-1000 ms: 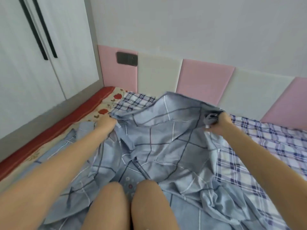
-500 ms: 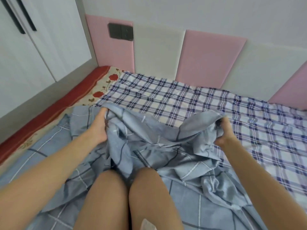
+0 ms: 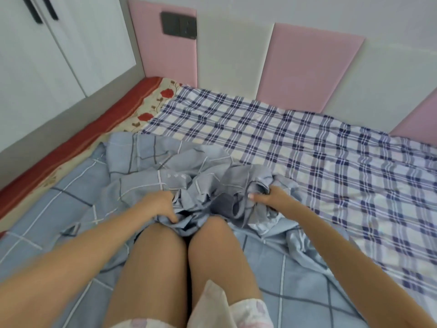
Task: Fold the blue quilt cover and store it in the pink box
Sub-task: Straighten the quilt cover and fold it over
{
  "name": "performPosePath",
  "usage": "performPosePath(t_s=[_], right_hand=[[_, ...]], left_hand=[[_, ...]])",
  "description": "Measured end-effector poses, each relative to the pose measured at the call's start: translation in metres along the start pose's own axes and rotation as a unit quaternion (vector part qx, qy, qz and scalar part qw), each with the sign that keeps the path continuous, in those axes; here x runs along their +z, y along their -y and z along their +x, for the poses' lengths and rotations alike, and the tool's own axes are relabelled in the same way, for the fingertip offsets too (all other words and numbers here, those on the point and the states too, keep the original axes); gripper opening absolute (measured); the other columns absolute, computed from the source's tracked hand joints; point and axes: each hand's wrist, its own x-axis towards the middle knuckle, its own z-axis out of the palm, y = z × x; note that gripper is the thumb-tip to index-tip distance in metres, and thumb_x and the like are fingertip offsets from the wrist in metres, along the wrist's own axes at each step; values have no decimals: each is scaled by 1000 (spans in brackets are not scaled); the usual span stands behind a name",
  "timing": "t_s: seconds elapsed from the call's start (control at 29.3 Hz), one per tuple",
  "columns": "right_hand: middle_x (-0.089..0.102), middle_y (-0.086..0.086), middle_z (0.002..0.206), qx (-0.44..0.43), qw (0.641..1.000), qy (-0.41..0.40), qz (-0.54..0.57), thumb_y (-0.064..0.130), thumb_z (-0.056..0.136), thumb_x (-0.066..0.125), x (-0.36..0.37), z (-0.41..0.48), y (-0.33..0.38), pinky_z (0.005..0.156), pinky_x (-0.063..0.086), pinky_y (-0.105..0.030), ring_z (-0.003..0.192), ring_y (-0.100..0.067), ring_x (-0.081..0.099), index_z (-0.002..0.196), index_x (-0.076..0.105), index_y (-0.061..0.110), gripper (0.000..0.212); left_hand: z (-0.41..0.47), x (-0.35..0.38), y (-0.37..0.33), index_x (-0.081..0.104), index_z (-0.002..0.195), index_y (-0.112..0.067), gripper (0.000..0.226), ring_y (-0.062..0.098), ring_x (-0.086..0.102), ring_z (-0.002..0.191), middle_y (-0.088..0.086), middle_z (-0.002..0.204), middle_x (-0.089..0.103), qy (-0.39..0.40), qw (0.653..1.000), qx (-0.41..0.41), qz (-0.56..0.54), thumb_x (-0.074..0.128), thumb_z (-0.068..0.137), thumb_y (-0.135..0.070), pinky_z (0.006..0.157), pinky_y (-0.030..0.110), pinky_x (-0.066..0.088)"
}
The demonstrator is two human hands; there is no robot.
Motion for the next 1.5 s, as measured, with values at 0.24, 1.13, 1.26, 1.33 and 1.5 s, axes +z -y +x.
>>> performPosePath(t_s=[0.24, 1.13, 1.26, 1.33, 1.5], right_hand=[[64, -9, 102, 154, 983, 73, -70, 53, 54, 87, 37, 0, -42, 82, 53, -35, 92, -23, 62, 109, 57, 4, 80], [57, -20, 112, -7, 893, -444, 68, 9, 95, 44, -160, 347, 92, 72, 39, -37, 95, -35, 57, 147, 19, 18, 58], [54, -19, 125, 38, 887, -459, -11, 9, 94, 41, -169, 422, 73, 77, 40, -40, 104, -41, 55, 147, 16, 20, 60], [50, -20, 132, 44, 892, -445, -59, 9, 93, 41, -171, 437, 67, 83, 41, -43, 111, -42, 52, 146, 18, 17, 59], [30, -22, 150, 49, 885, -435, -161, 10, 95, 43, -232, 490, 67, 109, 28, -44, 134, -41, 34, 151, 13, 8, 63]], left_hand=[[6, 37, 5, 56, 99, -18, 39, 17, 57, 83, 3, 97, 61, -5, 1000, 5, -26, 71, 69, -40, 62, 23, 42], [346, -268, 10, 54, 112, 5, 36, 44, 48, 108, 28, 108, 56, -500, 804, 83, -310, 47, 77, 9, 87, 49, 39], [434, -288, 7, 49, 129, -3, 51, 43, 40, 117, 26, 124, 49, -501, 835, 112, -198, 54, 79, 5, 93, 50, 37], [455, -287, 9, 51, 124, -2, 47, 44, 41, 115, 26, 124, 48, -480, 853, 112, -172, 56, 78, 3, 91, 51, 37], [515, -315, 3, 51, 129, -2, 53, 40, 37, 114, 23, 127, 46, -404, 898, 162, -55, 62, 78, 1, 94, 52, 35]])
